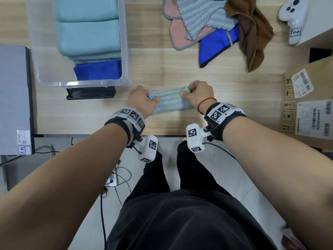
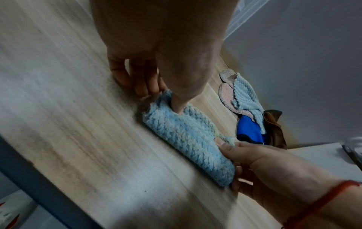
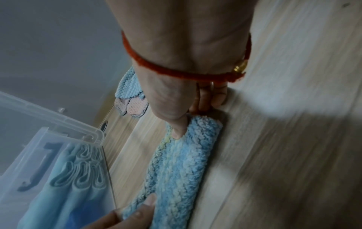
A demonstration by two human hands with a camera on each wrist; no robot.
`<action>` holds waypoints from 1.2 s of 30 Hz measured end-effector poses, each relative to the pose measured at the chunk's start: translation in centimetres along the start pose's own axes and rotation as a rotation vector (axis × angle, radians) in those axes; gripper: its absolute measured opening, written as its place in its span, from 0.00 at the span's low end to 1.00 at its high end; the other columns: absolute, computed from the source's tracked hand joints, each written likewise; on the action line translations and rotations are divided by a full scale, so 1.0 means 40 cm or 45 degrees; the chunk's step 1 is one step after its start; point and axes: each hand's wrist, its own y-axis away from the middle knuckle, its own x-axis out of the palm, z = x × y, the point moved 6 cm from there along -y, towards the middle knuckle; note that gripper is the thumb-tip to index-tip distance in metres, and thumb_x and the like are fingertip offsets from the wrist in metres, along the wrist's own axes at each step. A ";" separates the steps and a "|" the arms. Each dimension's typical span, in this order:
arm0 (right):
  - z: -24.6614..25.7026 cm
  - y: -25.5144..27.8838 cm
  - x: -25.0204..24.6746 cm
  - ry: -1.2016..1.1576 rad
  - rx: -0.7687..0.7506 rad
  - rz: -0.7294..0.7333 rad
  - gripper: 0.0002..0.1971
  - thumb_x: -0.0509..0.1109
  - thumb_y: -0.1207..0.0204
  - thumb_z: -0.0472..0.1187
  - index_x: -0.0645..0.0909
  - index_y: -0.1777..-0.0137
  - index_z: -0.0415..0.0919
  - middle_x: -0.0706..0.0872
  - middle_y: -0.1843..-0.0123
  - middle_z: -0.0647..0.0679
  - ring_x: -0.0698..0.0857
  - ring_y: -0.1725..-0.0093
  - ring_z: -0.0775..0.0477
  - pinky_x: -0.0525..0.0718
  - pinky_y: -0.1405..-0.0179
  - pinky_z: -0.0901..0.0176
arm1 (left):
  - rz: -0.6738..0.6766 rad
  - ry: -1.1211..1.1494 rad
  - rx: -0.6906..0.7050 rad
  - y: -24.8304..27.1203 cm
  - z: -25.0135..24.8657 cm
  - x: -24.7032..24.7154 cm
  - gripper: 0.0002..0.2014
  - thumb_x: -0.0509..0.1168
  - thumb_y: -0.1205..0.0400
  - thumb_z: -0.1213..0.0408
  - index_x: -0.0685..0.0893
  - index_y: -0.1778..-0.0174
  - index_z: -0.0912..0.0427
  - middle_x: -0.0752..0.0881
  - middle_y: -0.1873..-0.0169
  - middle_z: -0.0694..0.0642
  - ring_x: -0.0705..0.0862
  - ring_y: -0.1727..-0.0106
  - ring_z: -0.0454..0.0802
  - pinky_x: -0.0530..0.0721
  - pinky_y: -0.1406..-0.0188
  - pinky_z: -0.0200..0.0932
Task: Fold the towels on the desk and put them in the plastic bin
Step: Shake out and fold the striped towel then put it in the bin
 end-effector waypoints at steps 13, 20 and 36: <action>-0.014 0.027 -0.122 -0.485 -0.001 0.065 0.13 0.75 0.32 0.47 0.75 0.52 0.50 0.87 0.52 0.42 0.86 0.52 0.42 0.84 0.53 0.51 | 0.252 0.393 0.263 0.063 -0.189 -0.027 0.15 0.62 0.15 0.64 0.69 0.34 0.58 0.77 0.58 0.52 0.74 0.70 0.48 0.76 0.76 0.32; 0.150 0.054 -0.286 -0.512 -0.238 0.098 0.06 0.74 0.28 0.36 0.84 0.54 0.47 0.85 0.55 0.47 0.83 0.55 0.50 0.81 0.54 0.62 | -0.040 0.365 0.427 0.104 -0.314 -0.232 0.13 0.61 0.14 0.51 0.85 0.49 0.57 0.82 0.66 0.49 0.79 0.65 0.46 0.77 0.60 0.43; 0.723 0.104 -0.090 0.092 -0.681 0.253 0.07 0.77 0.30 0.40 0.83 0.55 0.45 0.84 0.60 0.52 0.84 0.56 0.48 0.75 0.64 0.67 | -0.330 0.096 0.356 -0.035 0.015 -0.712 0.07 0.72 0.21 0.57 0.90 0.51 0.52 0.84 0.65 0.46 0.80 0.63 0.44 0.78 0.56 0.41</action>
